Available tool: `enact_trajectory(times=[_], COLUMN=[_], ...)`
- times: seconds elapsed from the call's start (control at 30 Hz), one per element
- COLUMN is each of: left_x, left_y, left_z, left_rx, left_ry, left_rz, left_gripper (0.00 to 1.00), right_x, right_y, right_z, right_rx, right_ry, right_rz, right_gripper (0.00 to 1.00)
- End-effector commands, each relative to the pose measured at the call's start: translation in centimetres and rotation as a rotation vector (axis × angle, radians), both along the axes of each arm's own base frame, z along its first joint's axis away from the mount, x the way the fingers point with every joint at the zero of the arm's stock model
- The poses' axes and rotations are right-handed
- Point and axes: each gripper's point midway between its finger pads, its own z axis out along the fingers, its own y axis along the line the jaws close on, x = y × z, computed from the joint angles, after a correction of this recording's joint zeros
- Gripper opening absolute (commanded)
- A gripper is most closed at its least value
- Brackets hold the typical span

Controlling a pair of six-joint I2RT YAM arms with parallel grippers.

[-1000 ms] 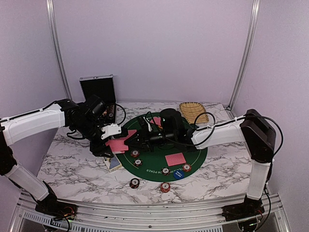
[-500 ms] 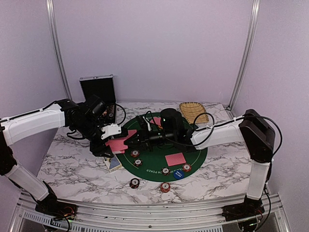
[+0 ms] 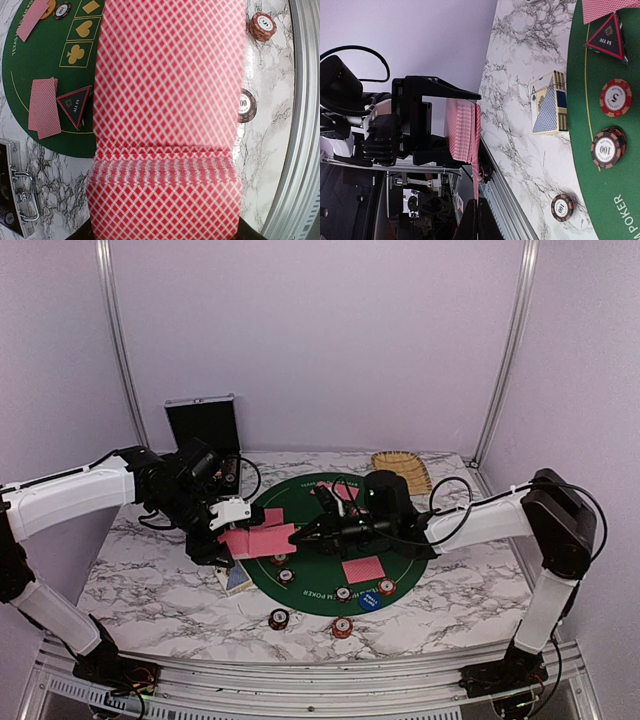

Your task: Distribute texas hold em gaming equipment

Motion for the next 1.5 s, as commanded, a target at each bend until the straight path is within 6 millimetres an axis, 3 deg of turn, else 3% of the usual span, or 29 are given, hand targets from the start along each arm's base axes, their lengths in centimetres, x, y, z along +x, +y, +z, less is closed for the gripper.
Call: enact_trajectory(times=[0.0, 0.07, 0.37, 0.6, 1.07, 1.47], left_x=[-0.1, -0.2, -0.1, 0.0, -0.1, -0.2], left_y=[0.3, 0.4, 0.2, 0.1, 0.0, -0.1], left_z=[0.9, 0.8, 1.0, 1.0, 1.0, 0.8], left_rx=[-0.015, -0.013, -0.019, -0.021, -0.022, -0.022], left_ry=[-0.026, -0.025, -0.023, -0.019, -0.015, -0.003], left_rz=[-0.001, -0.002, 0.001, 0.004, 0.001, -0.011], left_gripper=[0.00, 0.00, 0.00, 0.00, 0.00, 0.00], right_x=[0.2, 0.4, 1.3, 2.0, 4.6, 4.6], right_y=[-2.6, -4.3, -13.6, -17.9, -19.7, -21.8], right_z=[1.6, 1.6, -1.9, -5.9, -11.1, -14.1], right_rx=[0.012, -0.010, -0.162, -0.280, -0.443, -0.655], right_ry=[-0.026, -0.036, -0.008, 0.029, 0.052, 0.072], right_rz=[-0.030, -0.058, -0.230, -0.297, -0.308, -0.296], right_gripper=[0.00, 0.00, 0.00, 0.00, 0.00, 0.00])
